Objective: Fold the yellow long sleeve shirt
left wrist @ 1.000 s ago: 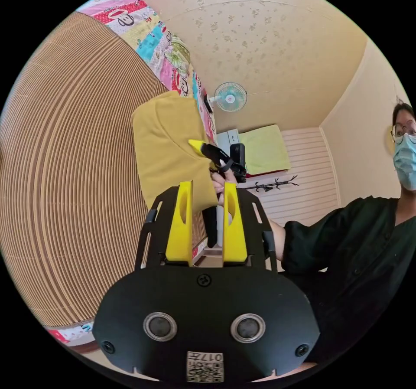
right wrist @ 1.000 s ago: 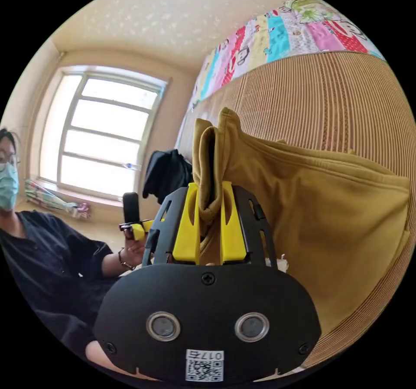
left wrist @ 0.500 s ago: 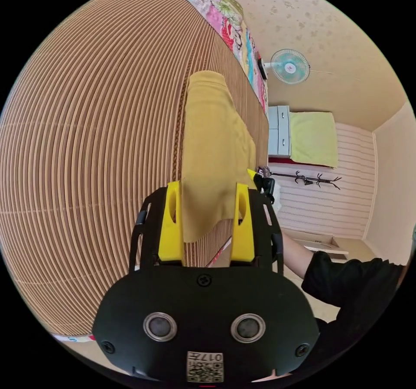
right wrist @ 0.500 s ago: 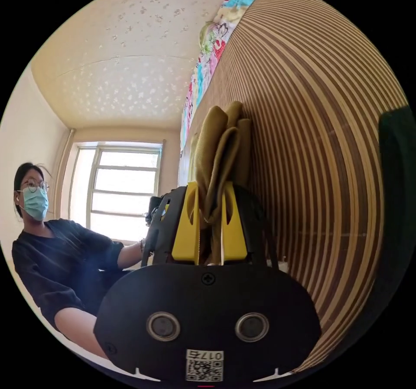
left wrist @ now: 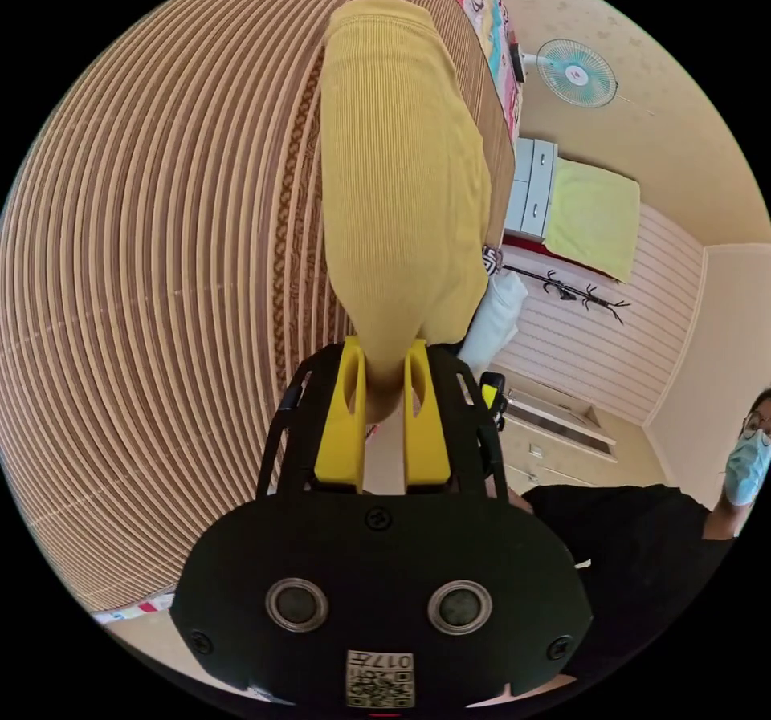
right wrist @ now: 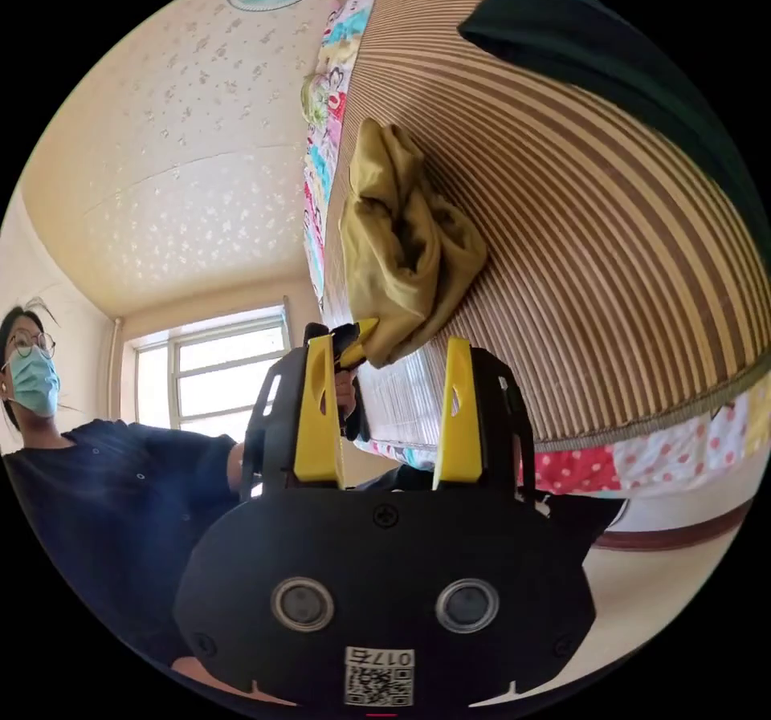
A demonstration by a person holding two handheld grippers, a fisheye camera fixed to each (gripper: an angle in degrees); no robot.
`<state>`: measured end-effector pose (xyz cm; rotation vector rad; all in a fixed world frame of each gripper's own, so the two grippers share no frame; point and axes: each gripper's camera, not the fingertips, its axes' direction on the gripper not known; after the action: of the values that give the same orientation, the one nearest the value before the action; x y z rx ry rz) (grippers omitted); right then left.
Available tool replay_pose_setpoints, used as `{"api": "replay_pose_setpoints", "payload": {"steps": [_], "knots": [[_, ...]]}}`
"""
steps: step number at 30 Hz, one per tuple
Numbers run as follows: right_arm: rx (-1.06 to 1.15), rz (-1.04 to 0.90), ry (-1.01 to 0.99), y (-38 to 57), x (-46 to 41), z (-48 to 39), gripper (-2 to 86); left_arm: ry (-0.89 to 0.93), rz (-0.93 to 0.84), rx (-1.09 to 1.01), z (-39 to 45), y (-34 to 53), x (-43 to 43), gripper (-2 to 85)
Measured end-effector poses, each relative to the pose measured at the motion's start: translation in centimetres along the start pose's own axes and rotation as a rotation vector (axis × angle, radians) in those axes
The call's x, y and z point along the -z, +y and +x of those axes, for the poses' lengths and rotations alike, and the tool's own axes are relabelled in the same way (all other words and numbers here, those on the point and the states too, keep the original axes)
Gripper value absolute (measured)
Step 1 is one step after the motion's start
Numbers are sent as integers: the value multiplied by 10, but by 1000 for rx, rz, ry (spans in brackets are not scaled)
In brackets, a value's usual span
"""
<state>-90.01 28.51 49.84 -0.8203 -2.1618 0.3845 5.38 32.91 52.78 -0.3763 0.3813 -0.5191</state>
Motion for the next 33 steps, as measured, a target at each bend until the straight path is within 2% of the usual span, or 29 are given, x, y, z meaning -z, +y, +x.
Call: {"api": "replay_pose_setpoints", "payload": {"steps": [5,9,11,14,18,23,26,30,33], "knots": [[-87,46,-278,-7,-29,39,266,90,-53,22,29,39,-24,65],[-60,3,-336,-41,-52,45,257,43,-80,-28,67,73,-40,63],[-79,-32,-418,-59,-66,50,236,1,-25,-69,86,85,-36,62],[39,-32,-383,-71,-68,32,216,-67,11,-153,118,91,-24,67],[229,1,-381,-87,-47,-9,196,-19,9,-362,180,108,-9,120],[606,113,-312,-87,49,-75,169,-76,18,-432,220,138,-2,124],[744,236,-264,-64,120,-83,154,-79,34,-391,223,155,-4,123],[733,366,-155,-36,193,-43,136,-68,54,-316,221,172,-10,119],[493,441,-18,-25,228,38,118,-87,59,-273,225,177,-16,116]]}}
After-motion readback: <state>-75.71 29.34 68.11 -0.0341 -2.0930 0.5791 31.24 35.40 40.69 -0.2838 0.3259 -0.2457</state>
